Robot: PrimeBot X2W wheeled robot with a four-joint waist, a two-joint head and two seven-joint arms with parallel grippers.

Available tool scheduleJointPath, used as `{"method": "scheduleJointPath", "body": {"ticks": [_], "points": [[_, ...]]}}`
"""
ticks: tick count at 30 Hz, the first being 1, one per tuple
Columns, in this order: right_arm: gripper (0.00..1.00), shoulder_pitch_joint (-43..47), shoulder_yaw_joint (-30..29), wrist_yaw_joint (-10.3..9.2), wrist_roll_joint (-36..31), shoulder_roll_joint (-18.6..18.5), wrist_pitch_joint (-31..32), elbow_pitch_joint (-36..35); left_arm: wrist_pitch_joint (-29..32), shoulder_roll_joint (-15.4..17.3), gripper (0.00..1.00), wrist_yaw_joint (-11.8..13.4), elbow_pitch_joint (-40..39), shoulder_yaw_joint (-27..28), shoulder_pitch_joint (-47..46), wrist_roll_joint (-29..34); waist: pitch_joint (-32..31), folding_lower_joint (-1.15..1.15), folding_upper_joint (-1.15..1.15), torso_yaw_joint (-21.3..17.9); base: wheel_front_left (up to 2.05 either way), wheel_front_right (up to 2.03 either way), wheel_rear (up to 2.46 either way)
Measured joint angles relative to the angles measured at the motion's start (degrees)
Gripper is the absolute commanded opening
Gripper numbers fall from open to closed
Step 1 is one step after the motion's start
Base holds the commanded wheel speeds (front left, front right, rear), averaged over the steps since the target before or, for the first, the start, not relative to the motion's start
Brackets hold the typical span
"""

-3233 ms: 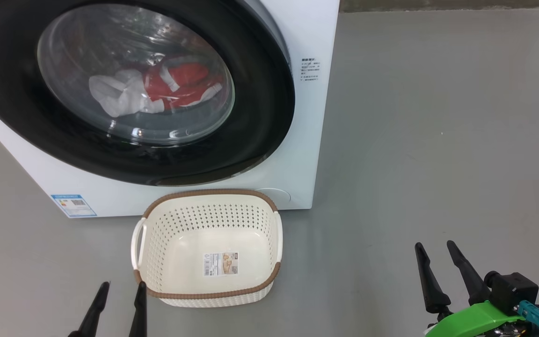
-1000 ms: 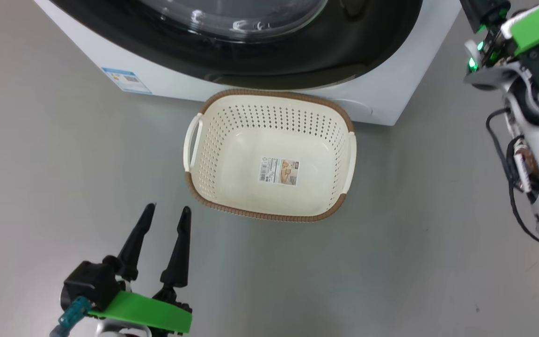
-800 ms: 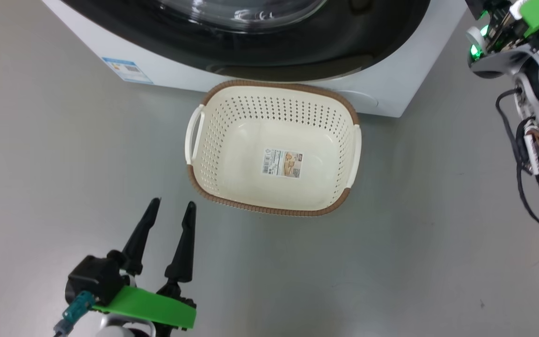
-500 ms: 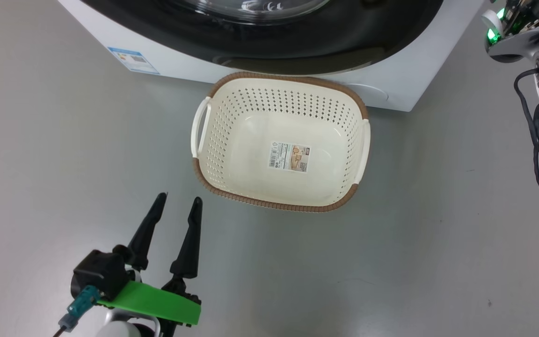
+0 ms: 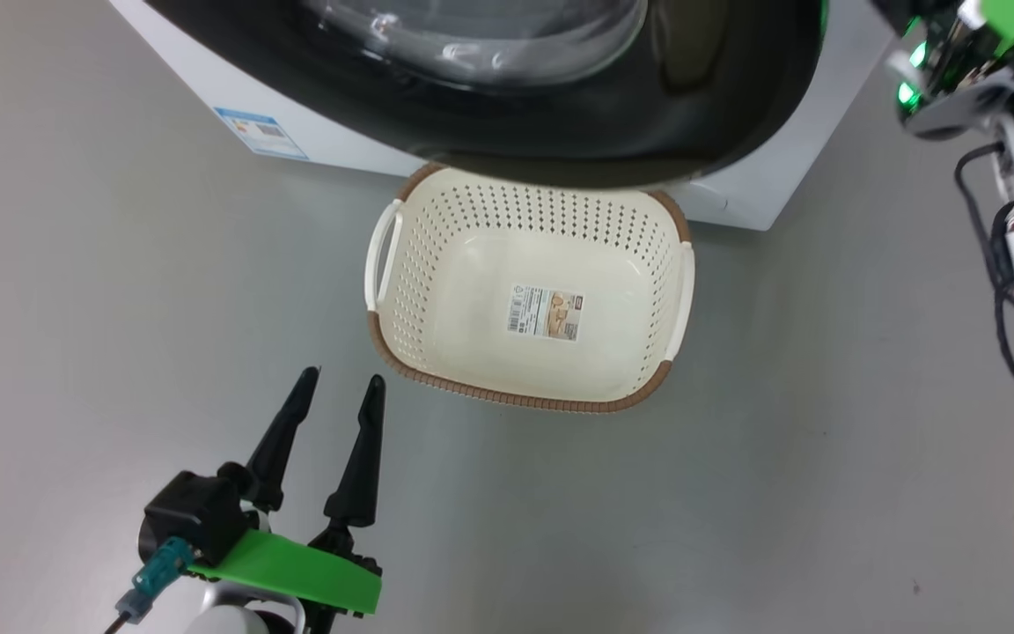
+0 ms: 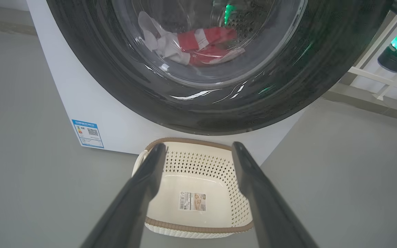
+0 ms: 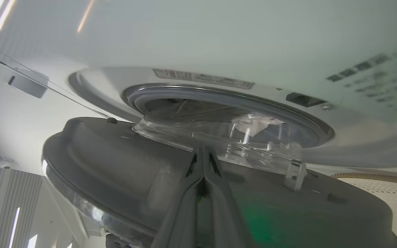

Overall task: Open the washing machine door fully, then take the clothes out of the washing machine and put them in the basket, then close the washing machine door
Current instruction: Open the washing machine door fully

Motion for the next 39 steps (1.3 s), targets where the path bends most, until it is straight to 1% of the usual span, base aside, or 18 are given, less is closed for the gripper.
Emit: {"method": "scheduleJointPath", "body": {"ticks": [16, 25, 31, 39], "points": [[0.0, 8.8, 2.1, 0.01, -0.5, 2.8, 5.0, -3.9, 0.0, 0.0, 1.0, 0.0, 0.2, 0.2, 0.8, 0.4, -4.9, 0.0, 0.0, -1.6, 0.0, 0.0, 0.0], [0.0, 13.1, 2.7, 0.0, -0.6, 4.2, 8.1, -6.6, 0.0, 0.1, 1.0, 0.0, 0.2, 0.5, 2.9, 0.5, -7.2, 0.0, 0.0, -2.3, 0.0, 0.0, 0.0], [0.0, 15.8, 2.8, 0.01, -0.5, 5.3, 10.4, -8.8, 0.0, 0.1, 1.0, 0.0, 0.1, 0.6, 3.0, 0.7, -8.3, 0.0, 0.0, -2.4, 0.0, 0.0, 0.0], [0.0, 17.2, 2.8, 0.01, -0.5, 5.8, 11.4, -10.6, 0.0, 0.1, 1.0, 0.0, -0.1, 0.8, 4.1, 0.7, -8.8, 0.0, 0.0, -2.3, 0.0, 0.0, 0.0]]}}
